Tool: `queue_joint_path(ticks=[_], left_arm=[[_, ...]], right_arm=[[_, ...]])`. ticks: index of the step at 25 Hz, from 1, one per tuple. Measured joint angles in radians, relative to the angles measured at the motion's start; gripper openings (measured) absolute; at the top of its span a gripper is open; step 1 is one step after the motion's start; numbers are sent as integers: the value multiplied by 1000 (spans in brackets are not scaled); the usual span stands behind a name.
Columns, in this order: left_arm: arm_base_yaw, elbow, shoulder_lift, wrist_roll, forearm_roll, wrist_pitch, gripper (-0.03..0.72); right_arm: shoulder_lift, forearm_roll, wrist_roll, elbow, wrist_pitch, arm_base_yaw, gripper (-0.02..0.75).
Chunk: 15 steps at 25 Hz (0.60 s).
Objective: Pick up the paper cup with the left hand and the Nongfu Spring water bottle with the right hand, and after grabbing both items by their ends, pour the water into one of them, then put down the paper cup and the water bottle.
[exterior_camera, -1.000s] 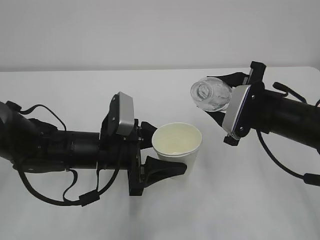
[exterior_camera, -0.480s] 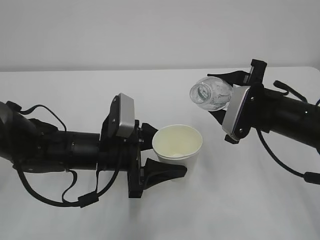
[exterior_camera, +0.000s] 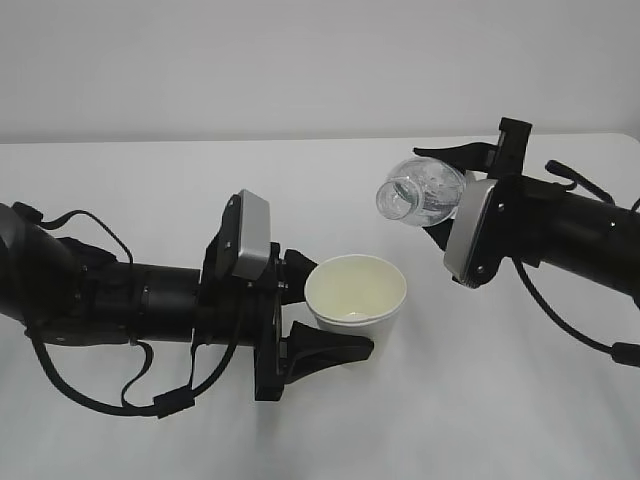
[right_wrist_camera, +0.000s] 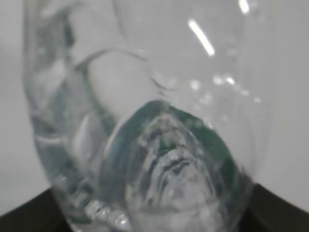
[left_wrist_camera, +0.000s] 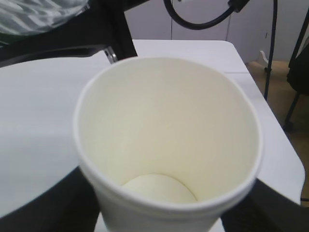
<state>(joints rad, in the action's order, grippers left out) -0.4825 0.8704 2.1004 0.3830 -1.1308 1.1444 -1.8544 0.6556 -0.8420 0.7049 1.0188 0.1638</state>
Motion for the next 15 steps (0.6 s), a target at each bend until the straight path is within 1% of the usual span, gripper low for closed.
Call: queue_joint_path(ticks=[15], left_arm=[[-6,0,0,0,-7,0,495]], right_arm=[[0,-4,-97,0,47,0,463]])
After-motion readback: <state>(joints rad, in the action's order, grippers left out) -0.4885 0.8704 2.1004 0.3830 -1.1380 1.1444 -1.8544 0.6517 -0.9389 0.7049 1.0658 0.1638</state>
